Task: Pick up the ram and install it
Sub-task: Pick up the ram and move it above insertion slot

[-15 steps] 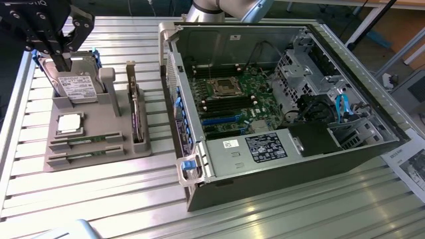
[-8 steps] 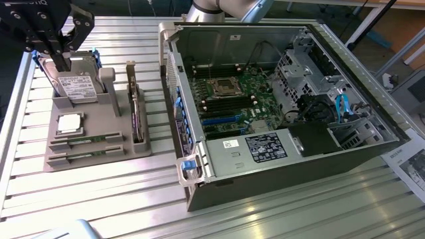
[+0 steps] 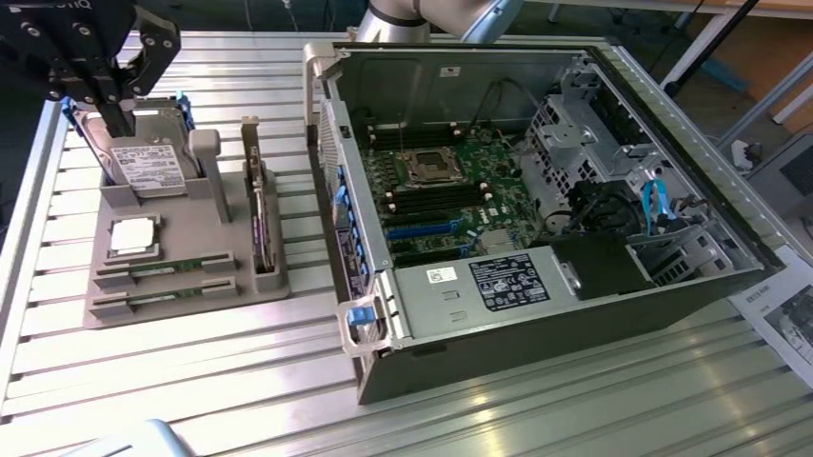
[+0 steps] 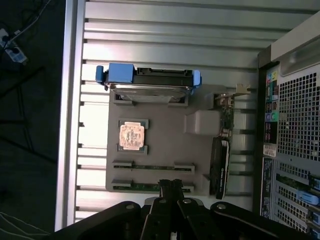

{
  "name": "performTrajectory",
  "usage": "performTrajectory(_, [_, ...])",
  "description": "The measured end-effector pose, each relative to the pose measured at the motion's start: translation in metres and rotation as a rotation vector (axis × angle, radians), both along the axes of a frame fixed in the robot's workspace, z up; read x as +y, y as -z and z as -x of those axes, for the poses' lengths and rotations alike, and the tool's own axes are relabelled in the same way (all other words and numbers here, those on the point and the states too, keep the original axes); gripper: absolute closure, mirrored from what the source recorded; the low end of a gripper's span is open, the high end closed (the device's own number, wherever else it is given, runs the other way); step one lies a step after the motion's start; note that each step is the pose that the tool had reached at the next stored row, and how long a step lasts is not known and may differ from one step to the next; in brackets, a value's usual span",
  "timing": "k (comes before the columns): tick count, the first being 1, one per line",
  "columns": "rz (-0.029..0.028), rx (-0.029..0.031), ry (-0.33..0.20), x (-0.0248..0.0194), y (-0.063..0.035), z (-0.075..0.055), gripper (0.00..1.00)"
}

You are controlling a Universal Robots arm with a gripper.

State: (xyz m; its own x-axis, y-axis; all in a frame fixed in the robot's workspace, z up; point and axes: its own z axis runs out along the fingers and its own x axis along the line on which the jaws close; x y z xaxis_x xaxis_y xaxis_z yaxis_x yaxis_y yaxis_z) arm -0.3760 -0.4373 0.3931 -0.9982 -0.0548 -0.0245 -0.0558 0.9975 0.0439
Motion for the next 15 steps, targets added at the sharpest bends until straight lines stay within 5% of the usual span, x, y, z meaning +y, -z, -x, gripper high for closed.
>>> performTrajectory(15, [0.0, 0.0, -0.201, 0.0, 0.0001, 0.0, 0.9])
